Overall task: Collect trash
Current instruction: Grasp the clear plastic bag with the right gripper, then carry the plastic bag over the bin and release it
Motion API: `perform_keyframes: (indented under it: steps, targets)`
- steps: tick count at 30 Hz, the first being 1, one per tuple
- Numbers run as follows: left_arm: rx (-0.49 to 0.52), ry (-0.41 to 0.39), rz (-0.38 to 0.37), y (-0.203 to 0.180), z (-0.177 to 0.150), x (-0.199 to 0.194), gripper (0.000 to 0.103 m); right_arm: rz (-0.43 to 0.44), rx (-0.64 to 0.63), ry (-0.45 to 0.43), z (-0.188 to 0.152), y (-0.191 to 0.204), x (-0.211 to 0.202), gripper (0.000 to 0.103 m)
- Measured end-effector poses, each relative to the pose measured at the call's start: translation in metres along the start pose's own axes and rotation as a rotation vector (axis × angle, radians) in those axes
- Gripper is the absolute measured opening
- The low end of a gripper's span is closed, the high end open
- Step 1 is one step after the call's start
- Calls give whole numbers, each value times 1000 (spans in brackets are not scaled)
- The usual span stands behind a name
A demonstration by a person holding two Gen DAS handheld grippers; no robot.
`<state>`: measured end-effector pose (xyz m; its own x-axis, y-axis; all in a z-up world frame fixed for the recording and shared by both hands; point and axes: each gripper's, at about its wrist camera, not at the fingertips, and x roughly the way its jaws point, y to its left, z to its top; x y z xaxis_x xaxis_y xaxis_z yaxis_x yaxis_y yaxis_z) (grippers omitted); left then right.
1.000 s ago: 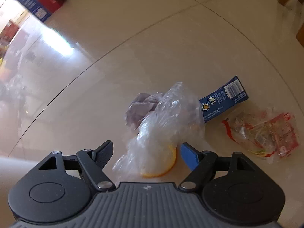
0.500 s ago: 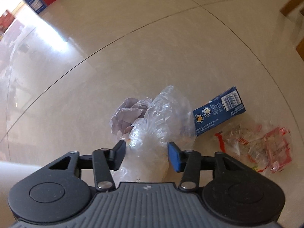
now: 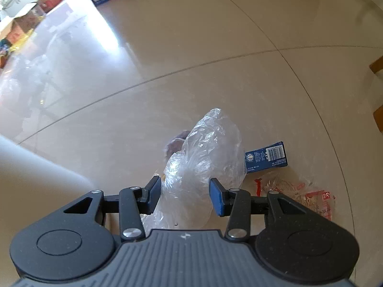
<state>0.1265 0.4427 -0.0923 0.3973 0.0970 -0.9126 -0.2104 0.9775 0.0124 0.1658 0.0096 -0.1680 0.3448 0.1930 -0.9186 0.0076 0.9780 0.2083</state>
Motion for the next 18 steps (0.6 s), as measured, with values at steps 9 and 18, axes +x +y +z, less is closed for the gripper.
perform_keyframes:
  steps: [9, 18]
  targets:
    - [4, -2, -7, 1, 1, 2, 9, 85, -70, -7, -2, 15, -47, 49]
    - [8, 11, -6, 1, 2, 3, 9, 173, -280, -44, 13, 72, -117, 49]
